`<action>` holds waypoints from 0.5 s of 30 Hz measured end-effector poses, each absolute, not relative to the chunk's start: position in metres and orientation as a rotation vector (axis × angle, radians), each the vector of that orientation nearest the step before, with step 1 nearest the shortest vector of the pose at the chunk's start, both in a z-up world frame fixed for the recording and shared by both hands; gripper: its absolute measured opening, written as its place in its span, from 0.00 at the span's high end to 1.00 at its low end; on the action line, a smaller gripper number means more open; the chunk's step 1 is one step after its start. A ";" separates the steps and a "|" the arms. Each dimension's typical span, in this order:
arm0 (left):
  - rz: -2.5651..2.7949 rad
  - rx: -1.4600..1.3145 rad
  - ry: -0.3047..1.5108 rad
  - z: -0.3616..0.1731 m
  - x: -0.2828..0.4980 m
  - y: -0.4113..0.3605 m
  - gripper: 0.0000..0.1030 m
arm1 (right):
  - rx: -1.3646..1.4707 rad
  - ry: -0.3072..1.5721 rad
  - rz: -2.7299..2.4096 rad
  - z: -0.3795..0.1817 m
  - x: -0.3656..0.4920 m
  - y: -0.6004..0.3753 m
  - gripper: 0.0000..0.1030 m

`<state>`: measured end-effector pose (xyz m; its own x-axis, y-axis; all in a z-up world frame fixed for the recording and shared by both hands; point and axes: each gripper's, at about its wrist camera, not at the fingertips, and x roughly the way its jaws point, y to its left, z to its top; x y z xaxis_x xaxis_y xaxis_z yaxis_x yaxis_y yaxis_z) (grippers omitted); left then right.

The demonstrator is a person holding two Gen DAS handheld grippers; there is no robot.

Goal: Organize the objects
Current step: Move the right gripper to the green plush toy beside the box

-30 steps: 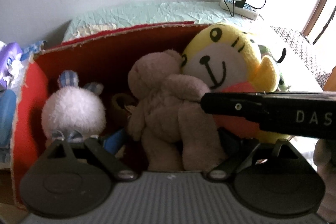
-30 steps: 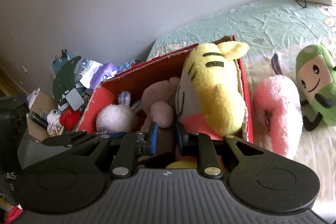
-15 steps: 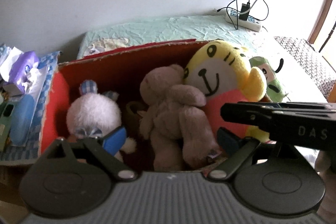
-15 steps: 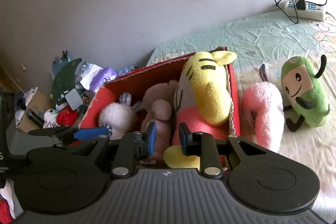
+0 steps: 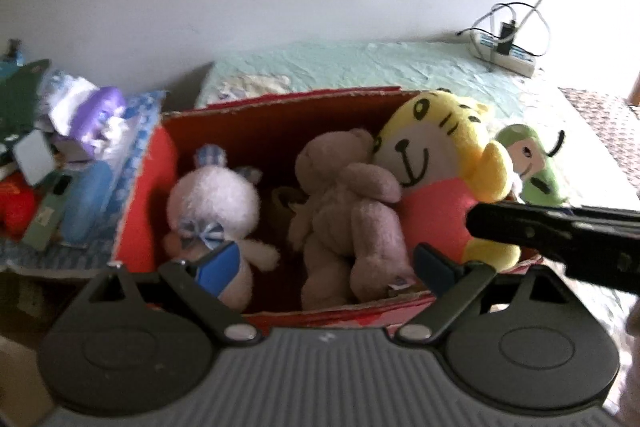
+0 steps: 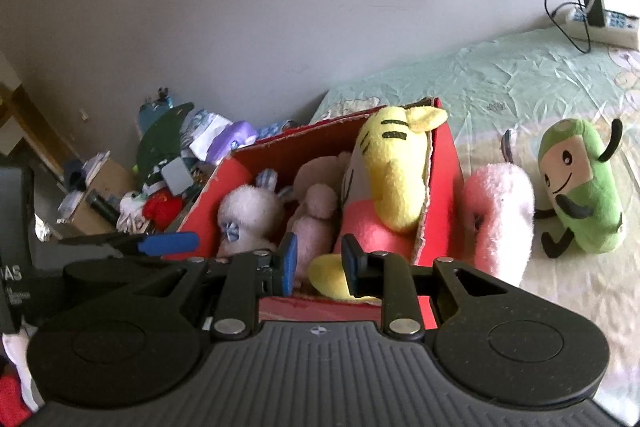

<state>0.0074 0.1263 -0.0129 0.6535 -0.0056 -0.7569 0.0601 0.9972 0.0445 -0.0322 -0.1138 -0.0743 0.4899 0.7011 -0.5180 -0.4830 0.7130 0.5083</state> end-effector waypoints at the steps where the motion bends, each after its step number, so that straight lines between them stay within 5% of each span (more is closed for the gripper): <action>1: -0.019 0.067 0.854 -0.011 0.005 0.124 0.09 | 0.313 0.770 0.744 -0.073 -0.033 -0.117 0.74; 15: 0.104 0.016 0.826 0.007 -0.031 0.082 0.10 | 0.273 0.803 0.850 -0.072 -0.030 -0.162 0.74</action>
<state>-0.0311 0.0818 0.0069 0.6732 0.0983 -0.7329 -0.0856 0.9948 0.0548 -0.0300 -0.1624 -0.0722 0.3947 0.7569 -0.5208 -0.5626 0.6472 0.5143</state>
